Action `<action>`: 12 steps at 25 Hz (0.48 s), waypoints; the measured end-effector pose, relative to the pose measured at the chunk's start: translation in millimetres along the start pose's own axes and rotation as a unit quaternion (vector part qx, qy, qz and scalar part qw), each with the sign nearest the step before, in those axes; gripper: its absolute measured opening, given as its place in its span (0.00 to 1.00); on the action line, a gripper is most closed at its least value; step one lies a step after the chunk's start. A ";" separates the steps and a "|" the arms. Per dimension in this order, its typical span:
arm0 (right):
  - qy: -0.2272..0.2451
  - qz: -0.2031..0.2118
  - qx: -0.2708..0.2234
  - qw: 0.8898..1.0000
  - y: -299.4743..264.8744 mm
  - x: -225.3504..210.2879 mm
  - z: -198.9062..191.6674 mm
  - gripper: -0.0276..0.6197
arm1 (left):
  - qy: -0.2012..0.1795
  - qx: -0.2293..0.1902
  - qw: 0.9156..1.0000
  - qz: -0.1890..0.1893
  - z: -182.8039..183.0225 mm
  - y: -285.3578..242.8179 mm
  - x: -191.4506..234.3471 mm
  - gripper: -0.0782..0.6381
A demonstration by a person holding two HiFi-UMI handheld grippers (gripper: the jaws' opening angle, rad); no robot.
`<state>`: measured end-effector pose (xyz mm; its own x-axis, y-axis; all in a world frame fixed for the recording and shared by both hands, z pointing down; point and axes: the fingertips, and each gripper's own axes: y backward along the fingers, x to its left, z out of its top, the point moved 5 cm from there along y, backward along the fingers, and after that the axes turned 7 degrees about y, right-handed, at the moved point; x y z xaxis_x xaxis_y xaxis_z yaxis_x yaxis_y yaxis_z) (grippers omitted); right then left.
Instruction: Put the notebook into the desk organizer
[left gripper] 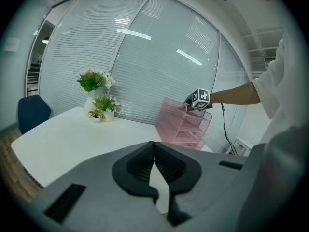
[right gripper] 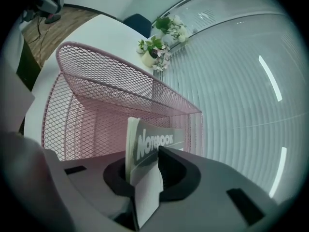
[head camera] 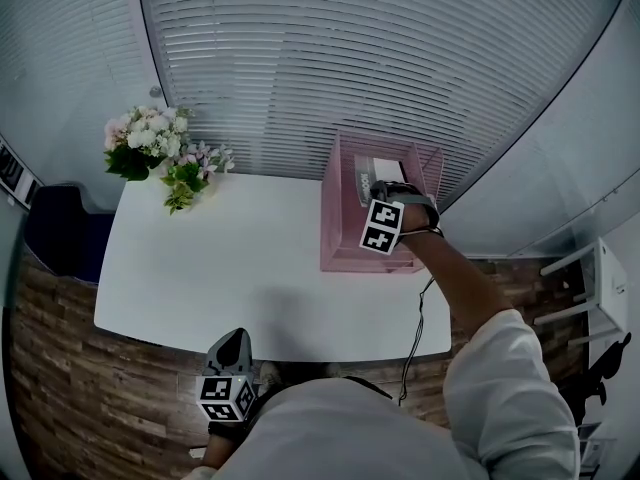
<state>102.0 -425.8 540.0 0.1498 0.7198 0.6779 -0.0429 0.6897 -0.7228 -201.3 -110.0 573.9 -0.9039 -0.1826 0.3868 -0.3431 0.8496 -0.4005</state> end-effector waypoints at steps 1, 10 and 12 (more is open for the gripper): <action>0.001 0.005 -0.002 1.000 -0.6 1.6 0.0 0.17 | 0.000 0.000 1.000 -0.001 0.3 -0.9 -0.6 0.12; 0.006 0.073 -0.016 0.997 4.0 0.2 1.2 0.30 | -0.002 0.001 1.000 -0.003 3.7 -6.9 -0.3 0.12; 0.011 0.097 -0.021 0.995 6.5 0.0 1.5 0.33 | -0.002 0.000 1.000 -0.005 4.4 -8.5 -1.2 0.12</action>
<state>100.3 -421.2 535.4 0.1652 0.8371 0.5215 -0.0315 0.5330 -0.8455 -198.5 -119.1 573.2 -0.9016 -0.1926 0.3874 -0.3515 0.8482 -0.3963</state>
